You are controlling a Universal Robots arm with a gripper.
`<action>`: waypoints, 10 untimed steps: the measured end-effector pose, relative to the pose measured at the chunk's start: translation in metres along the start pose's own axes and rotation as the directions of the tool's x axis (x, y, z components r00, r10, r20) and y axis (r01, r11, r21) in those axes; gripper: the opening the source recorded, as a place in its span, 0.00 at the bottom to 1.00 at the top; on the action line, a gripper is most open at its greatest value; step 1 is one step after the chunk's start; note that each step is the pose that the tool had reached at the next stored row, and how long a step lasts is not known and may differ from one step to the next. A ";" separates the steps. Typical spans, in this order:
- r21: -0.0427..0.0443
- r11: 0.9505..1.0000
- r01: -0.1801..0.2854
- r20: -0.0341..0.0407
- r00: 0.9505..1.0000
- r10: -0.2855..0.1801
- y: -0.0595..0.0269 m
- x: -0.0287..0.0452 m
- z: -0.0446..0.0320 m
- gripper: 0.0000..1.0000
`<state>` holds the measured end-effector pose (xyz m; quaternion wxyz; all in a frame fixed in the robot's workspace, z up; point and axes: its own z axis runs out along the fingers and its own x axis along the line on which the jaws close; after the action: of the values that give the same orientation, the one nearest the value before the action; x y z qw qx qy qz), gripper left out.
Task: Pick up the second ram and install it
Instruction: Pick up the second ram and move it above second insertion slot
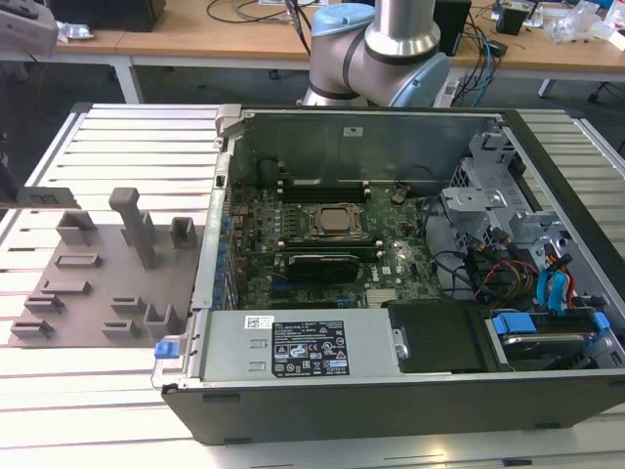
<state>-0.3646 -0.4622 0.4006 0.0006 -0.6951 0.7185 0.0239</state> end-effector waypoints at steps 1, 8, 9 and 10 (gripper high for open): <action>0.000 1.000 0.000 0.000 1.000 0.000 0.0001 -0.0001 -0.0033 0.13; 0.000 1.000 0.000 0.000 1.000 0.000 0.0011 -0.0010 -0.0301 0.13; 0.000 1.000 0.000 0.000 1.000 0.000 0.0010 -0.0010 -0.0303 0.13; 0.000 1.000 0.000 0.000 1.000 0.000 0.0010 -0.0010 -0.0305 0.13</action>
<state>-0.3646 -0.4622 0.4312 0.0006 -0.6951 0.7185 0.0239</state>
